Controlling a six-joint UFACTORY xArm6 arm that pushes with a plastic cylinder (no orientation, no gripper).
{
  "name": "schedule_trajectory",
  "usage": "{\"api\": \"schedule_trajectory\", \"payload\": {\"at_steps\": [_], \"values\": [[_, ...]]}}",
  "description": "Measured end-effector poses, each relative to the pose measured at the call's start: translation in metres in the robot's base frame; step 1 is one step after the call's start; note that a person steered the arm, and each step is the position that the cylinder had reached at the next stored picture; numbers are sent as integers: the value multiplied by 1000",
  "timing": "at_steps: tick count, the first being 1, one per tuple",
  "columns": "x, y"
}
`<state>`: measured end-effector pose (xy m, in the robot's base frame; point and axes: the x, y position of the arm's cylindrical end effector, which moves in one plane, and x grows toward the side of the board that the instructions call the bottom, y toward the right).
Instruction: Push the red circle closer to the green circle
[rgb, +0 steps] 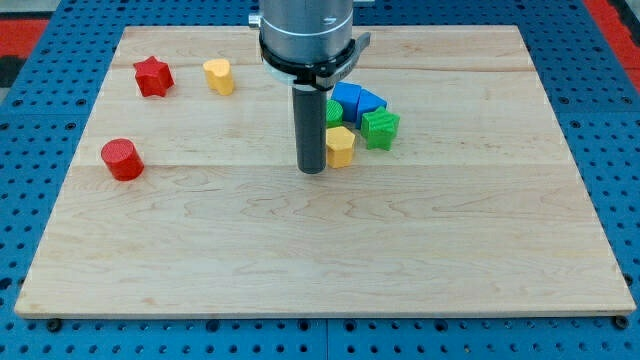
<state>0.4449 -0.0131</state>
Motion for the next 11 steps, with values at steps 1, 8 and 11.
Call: {"api": "schedule_trajectory", "payload": {"at_steps": [1, 8, 11], "values": [[-7, 0], [59, -237], [-12, -240]]}}
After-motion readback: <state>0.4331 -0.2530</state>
